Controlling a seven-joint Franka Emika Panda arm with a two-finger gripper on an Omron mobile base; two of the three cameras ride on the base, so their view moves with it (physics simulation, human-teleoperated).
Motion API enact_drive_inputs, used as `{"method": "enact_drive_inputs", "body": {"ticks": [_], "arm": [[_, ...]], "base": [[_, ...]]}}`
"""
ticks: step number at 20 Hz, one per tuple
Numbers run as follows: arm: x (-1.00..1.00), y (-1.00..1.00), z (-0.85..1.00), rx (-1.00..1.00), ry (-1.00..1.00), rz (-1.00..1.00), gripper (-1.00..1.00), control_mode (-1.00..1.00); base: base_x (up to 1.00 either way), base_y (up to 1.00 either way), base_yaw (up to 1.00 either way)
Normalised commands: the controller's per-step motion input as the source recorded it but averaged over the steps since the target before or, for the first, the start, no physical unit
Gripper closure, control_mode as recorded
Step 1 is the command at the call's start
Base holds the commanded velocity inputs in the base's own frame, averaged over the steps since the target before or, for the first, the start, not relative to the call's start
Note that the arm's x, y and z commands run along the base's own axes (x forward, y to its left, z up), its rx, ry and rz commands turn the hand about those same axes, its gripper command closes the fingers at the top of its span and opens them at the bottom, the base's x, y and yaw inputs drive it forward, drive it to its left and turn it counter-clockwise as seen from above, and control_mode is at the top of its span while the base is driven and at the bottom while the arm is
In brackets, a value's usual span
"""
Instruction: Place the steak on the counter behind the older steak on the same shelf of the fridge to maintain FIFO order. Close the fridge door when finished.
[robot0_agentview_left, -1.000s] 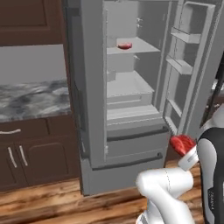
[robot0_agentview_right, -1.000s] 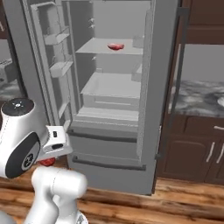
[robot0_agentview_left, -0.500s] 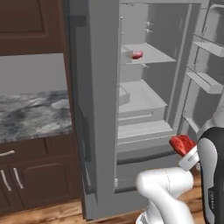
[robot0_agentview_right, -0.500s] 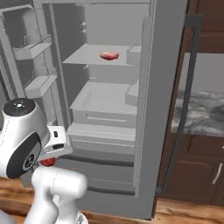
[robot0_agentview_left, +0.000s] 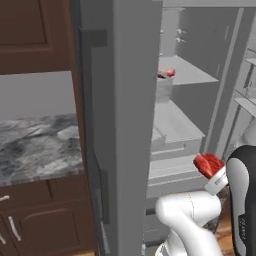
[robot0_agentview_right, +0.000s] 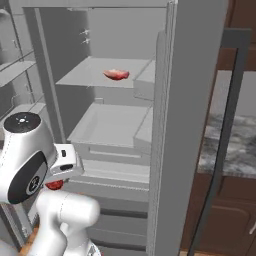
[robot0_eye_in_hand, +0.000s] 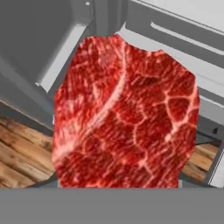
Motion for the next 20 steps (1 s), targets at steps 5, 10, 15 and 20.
{"method": "enact_drive_inputs", "body": {"ticks": [5,10,15,20], "arm": [[0.0,0.0,0.0,0.0,0.0,0.0,1.0,1.0],[0.0,0.0,0.0,0.0,0.0,0.0,1.0,1.0],[0.0,0.0,0.0,0.0,0.0,0.0,1.0,1.0],[0.14,0.0,0.13,0.0,-0.04,0.01,1.0,-1.0]], "base": [[0.5,-0.32,0.03],[0.51,-0.26,0.02],[0.75,0.0,0.0],[0.52,0.0,0.0]]}}
